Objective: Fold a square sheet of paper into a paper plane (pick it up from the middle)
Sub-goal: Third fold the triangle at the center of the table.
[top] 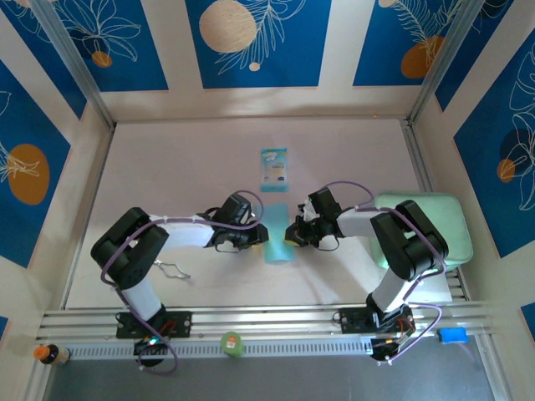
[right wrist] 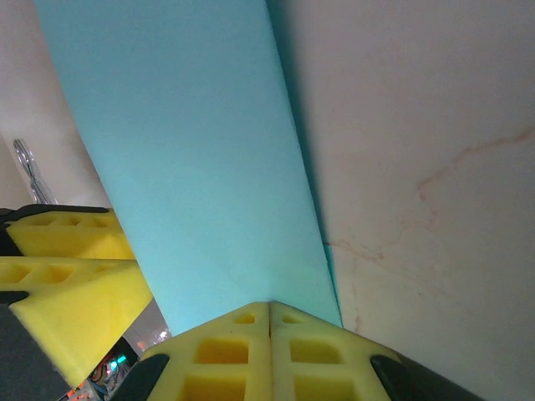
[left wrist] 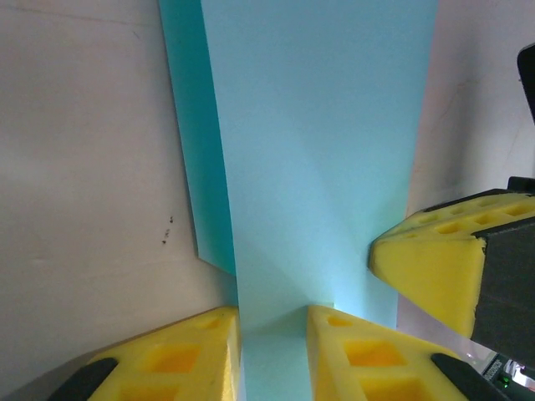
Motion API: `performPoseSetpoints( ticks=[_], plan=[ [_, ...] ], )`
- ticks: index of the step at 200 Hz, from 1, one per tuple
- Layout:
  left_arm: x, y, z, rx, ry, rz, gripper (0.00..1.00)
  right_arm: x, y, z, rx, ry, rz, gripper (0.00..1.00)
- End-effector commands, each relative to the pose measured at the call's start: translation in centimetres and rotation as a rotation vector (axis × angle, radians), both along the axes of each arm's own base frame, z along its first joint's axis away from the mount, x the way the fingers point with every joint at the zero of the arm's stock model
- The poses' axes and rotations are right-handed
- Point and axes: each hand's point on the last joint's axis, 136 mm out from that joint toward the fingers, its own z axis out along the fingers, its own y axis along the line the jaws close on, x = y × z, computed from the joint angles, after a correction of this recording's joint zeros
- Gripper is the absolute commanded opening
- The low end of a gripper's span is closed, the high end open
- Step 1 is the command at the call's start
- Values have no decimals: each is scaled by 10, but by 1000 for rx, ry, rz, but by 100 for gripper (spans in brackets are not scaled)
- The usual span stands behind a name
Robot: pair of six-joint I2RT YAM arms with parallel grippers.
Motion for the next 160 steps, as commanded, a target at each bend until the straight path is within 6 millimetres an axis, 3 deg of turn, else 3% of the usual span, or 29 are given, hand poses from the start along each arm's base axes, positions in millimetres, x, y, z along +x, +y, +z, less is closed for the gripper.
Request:
performPoseSetpoints(
  ticks=[1,45,107,160],
  plan=[
    [-1,-3,6,-35,-11,6,31,-15,-14,-22,-68,75,-22,1],
    [5,-11,14,-114,-32,28,40,-15,-14,-20,-66,71,-21,1],
    [9,-4,17,-116,-65,58,51,-14,-14,-20,-64,68,-19,1],
    [19,-3,23,-114,-118,58,53,-15,-14,-19,-61,66,-19,1]
  ],
)
